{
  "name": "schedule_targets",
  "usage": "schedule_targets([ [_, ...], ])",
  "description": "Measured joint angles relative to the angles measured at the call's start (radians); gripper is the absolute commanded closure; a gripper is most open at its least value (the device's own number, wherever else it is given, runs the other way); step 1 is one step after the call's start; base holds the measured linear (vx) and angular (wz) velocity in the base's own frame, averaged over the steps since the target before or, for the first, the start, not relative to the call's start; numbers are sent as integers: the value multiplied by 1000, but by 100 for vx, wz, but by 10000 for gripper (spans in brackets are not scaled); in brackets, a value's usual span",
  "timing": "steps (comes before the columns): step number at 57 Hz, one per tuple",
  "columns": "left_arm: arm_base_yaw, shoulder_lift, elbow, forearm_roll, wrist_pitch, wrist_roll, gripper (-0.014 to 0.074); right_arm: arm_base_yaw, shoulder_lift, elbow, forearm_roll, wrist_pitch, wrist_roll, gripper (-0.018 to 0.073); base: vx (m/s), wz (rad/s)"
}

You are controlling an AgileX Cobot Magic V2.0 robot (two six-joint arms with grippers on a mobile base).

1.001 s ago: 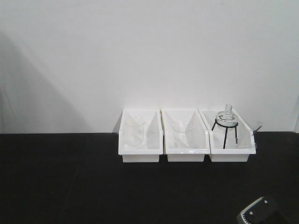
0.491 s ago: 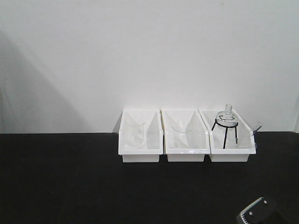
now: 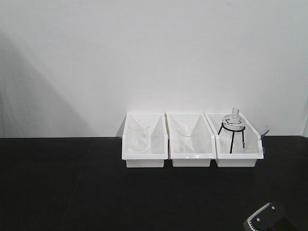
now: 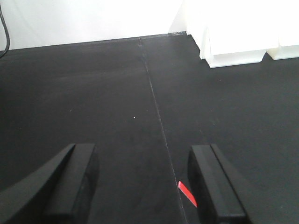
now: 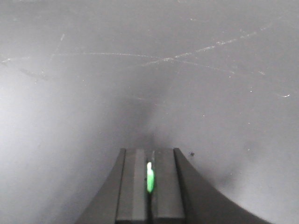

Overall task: Sort red and green spoons into left cabinet
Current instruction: 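Close grippers on spoons and lift them out of the beakers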

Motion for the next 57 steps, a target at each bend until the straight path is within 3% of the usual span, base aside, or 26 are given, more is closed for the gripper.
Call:
schedule_targets([
  [43, 0, 0, 0, 0, 39, -5, 48, 0, -294, -188, 9, 100, 101, 563, 0, 0],
  [49, 0, 0, 0, -29, 81, -37, 48, 0, -365, -188, 6, 100, 103, 563, 0, 0],
  [57, 0, 0, 0, -125, 193, -104, 48, 0, -451, -188, 6, 96, 104, 562, 0, 0],
])
